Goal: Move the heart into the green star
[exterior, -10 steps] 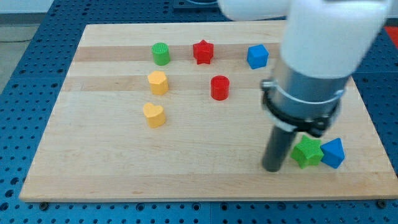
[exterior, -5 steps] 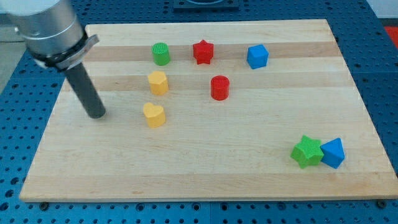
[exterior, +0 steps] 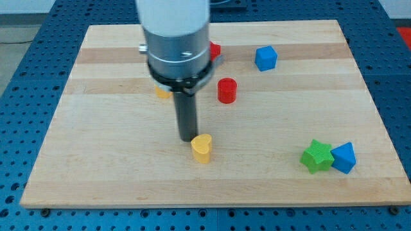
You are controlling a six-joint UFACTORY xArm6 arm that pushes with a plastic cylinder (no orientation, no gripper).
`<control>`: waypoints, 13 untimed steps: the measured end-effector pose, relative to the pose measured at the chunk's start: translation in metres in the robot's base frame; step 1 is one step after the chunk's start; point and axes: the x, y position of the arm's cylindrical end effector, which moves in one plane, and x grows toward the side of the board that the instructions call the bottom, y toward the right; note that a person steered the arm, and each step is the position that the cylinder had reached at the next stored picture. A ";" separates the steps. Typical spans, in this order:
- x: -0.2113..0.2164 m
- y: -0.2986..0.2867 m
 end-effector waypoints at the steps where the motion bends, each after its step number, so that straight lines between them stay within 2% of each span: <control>1: 0.009 -0.015; 2: 0.025 0.003; 5: 0.032 0.098; 8: 0.050 0.098; 11: 0.053 0.156; 12: 0.053 0.157; 13: 0.049 0.132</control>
